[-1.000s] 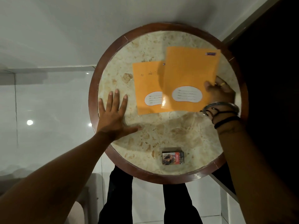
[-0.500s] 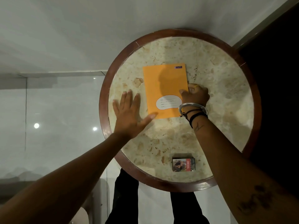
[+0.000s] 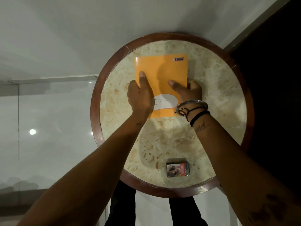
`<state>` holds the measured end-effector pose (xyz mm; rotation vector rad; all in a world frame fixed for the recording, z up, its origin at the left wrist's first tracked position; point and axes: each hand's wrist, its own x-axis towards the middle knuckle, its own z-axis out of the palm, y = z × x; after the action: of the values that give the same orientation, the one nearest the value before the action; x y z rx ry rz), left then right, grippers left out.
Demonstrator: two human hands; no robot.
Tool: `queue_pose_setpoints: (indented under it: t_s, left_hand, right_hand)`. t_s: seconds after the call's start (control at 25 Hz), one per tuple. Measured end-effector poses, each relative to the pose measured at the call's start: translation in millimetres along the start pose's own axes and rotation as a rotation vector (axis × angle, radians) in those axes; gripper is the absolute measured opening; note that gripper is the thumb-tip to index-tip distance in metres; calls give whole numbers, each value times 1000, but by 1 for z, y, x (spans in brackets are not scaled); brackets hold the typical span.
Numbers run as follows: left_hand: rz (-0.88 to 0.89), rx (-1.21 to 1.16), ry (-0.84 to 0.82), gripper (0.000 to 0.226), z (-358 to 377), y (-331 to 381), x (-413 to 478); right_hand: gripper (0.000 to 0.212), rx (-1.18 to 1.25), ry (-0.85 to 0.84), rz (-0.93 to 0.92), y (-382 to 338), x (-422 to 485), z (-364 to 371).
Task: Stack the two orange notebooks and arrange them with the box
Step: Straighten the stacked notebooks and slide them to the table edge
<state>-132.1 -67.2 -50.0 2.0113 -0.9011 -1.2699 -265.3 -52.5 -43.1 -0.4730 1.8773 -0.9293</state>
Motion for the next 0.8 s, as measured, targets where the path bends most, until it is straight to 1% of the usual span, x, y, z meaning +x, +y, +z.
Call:
queue_pose_setpoints:
  t_s: [0.04,0.08,0.16,0.2,0.24,0.32,0.36,0.44,0.48,0.64,0.72,0.8]
  left_hand:
    - [107,-149,3,37,-2,2,-8]
    - [225,-232,2,30,-4,1,-16]
    - [470,-261,-28,17,-6,-7,-29]
    - [568,-231,-64,14,-6,-16,-35]
    - [640,-184,-109,18,-6,-26,-42]
    - [734,-58,-166,30,-5,-51,-50]
    - [757,10,-160,34,-3,-62,-52]
    - [774,110,-116,40,1,-70,-49]
    - [770,143,-101,41,3,-65,-46]
    - [683,209,-83,38,35,-14,-27]
    - [580,233,-58,39,65,17,-13]
    - [419,261,-75,42,94,46,0]
  right_hand:
    - [46,56,16,-116,-3,-5,-4]
    - [42,95,22,-246,-5,-13,-10]
    - [36,110,43,-450,2,-34,-21]
    - [38,98,54,-496,9,-46,-27]
    - [39,75,61,-505,18,-54,-31]
    - [38,31,66,-474,35,-59,-37]
    - [42,7,66,-449,40,-57,-39]
    - [52,-9,45,-391,42,-46,-46]
    - [54,-1,41,-374,39,-40,-49]
    - [45,-17,78,-333,5,-1,-63]
    - [40,-62,140,-284,-20,34,-70]
    - [36,-134,198,-200,-41,67,-78]
